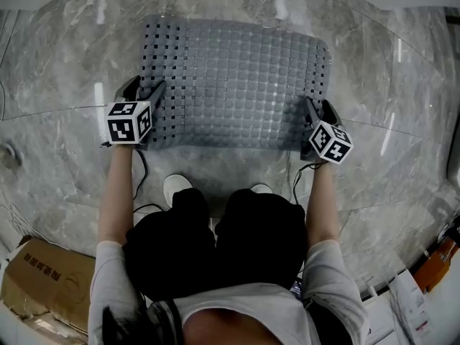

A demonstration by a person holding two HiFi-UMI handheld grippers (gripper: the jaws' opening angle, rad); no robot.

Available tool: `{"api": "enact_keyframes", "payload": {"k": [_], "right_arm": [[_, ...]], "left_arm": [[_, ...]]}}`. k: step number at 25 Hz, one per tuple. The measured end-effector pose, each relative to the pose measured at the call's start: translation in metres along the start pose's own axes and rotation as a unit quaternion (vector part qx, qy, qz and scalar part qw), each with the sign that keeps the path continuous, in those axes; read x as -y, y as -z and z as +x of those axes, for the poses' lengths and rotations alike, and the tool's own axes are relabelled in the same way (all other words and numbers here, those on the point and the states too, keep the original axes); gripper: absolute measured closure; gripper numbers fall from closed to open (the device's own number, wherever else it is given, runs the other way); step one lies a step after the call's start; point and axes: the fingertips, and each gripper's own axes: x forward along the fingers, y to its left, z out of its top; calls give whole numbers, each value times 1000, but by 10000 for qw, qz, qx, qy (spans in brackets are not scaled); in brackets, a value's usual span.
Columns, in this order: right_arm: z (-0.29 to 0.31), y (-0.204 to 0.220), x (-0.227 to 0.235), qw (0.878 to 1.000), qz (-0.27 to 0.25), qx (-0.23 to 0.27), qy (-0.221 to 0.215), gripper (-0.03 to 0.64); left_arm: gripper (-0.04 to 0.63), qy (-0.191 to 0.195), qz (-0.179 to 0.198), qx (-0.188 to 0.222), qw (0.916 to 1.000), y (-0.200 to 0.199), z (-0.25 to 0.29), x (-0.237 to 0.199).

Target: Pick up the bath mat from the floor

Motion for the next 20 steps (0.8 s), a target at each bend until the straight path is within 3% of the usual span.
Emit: {"api": "enact_keyframes", "payload": {"k": [6,12,16,20], "right_arm": [[-1,-3,-11,9997,-160,-92,-170,396],[-1,-8,-28,9992,-90,-3,-386,551],[-6,-12,-33,9988,-115,-31,-472,563],[-12,-22,-40,9986,-38,165,-501,571]], "left_arm": [[338,-180,187,-12,9997,-1,-2,3],[442,-315,423,-82,9986,-5,-4,13],[513,-557,703,-147,9959,-11,-7,25],[548,-510,642,-48,9966,-17,-15,26]]}}
